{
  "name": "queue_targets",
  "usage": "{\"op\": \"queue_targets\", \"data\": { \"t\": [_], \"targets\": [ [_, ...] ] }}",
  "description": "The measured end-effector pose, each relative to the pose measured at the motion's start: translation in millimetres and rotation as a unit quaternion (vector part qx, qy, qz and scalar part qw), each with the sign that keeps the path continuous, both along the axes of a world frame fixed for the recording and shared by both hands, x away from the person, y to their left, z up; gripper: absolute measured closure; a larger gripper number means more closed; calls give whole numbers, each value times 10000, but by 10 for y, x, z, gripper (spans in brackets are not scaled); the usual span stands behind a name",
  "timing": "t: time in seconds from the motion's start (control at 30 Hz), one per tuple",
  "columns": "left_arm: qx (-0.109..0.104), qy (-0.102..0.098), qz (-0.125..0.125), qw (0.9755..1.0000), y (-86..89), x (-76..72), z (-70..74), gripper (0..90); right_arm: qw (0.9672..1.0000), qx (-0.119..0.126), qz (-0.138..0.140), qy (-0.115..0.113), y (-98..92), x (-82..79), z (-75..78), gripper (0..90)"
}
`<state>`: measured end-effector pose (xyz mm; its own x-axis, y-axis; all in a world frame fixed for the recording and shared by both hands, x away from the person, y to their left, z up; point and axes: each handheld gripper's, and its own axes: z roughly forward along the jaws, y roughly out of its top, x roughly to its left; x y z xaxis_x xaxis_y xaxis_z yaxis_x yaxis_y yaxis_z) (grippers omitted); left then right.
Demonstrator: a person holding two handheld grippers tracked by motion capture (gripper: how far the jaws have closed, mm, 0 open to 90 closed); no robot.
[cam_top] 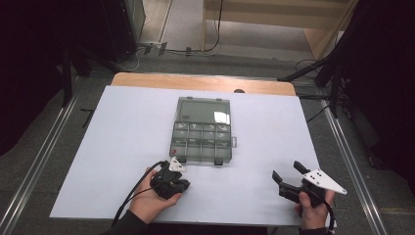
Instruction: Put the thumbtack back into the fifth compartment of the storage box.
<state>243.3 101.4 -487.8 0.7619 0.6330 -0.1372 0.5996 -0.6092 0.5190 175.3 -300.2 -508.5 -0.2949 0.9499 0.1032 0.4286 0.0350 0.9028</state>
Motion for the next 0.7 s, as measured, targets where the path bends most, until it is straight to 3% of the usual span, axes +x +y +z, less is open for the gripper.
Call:
{"op": "queue_targets", "data": {
  "t": [0.7],
  "targets": [
    [-156, -116, 57, 9998, 108, 123, 159, 849, 10000, -14, 33, -21, 12, 9, -6, 133]
  ]
}}
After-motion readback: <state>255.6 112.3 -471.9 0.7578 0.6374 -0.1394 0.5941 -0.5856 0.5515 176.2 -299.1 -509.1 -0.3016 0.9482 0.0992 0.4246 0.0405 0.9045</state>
